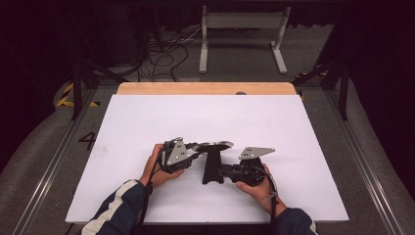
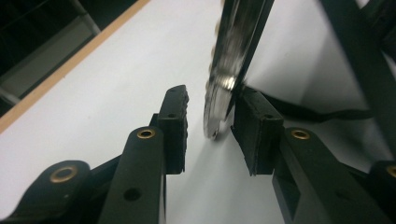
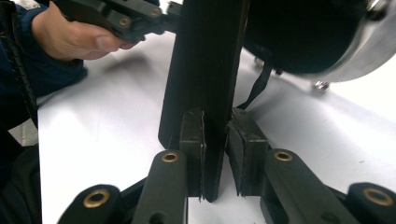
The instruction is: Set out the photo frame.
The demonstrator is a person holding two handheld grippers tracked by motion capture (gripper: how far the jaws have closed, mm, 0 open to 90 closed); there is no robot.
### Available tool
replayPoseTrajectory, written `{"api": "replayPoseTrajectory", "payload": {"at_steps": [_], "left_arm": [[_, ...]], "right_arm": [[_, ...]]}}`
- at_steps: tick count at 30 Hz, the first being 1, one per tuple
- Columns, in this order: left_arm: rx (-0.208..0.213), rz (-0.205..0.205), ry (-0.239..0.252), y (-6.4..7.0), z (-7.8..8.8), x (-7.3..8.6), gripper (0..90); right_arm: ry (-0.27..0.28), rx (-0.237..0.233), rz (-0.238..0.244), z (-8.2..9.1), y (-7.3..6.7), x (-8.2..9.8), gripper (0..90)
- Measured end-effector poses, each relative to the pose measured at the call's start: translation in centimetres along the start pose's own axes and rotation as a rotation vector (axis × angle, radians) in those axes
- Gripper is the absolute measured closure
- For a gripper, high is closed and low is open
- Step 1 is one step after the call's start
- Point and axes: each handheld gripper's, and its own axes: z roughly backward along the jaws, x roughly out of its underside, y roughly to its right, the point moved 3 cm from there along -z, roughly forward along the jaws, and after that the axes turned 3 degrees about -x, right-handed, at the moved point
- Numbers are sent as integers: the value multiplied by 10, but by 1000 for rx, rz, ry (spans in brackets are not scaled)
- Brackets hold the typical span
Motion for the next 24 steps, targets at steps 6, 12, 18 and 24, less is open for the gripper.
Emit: {"api": "replayPoseTrajectory", "payload": {"at_steps": [6, 12, 18, 24], "left_arm": [[18, 16, 24, -2, 8, -2, 672], [44, 0, -2, 0, 6, -1, 713], [41, 9, -23, -2, 4, 2, 760], [43, 14, -22, -2, 3, 2, 768]], "right_arm": [[59, 57, 67, 16, -7, -10, 784], [102, 101, 131, 30, -20, -18, 900], [99, 110, 159, 28, -32, -20, 900], [94, 114, 194, 19, -43, -20, 900]]}}
